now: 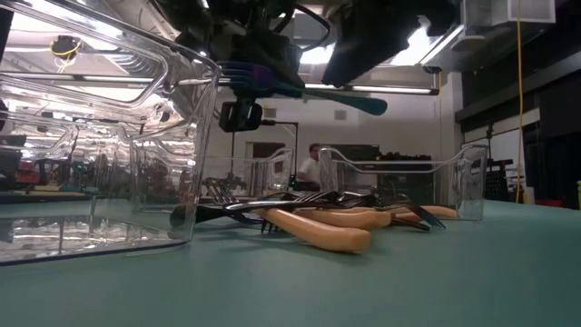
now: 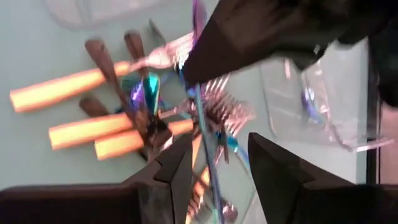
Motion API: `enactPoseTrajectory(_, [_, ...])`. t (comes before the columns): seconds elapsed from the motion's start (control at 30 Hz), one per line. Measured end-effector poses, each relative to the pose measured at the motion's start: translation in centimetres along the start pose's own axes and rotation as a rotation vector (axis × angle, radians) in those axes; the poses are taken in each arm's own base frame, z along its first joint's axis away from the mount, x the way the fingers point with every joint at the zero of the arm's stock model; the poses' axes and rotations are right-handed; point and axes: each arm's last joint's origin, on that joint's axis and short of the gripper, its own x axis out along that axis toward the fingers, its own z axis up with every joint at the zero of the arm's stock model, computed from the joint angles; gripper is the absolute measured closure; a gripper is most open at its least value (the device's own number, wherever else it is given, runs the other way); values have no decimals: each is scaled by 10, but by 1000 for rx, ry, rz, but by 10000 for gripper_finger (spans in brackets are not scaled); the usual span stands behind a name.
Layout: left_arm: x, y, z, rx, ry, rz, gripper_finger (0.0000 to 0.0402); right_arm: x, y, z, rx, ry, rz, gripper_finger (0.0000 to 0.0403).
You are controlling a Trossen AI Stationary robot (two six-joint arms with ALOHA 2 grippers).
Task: Sort silverware by color (type)
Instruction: Put the blue fork into the top left transparent bin
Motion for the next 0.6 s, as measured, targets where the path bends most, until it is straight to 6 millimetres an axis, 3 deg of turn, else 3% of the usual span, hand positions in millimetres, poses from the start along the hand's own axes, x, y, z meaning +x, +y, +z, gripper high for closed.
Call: enactPoseTrajectory(0.6, [3, -9, -2, 35, 23, -82, 385, -1, 2, -12, 19, 115, 21, 269])
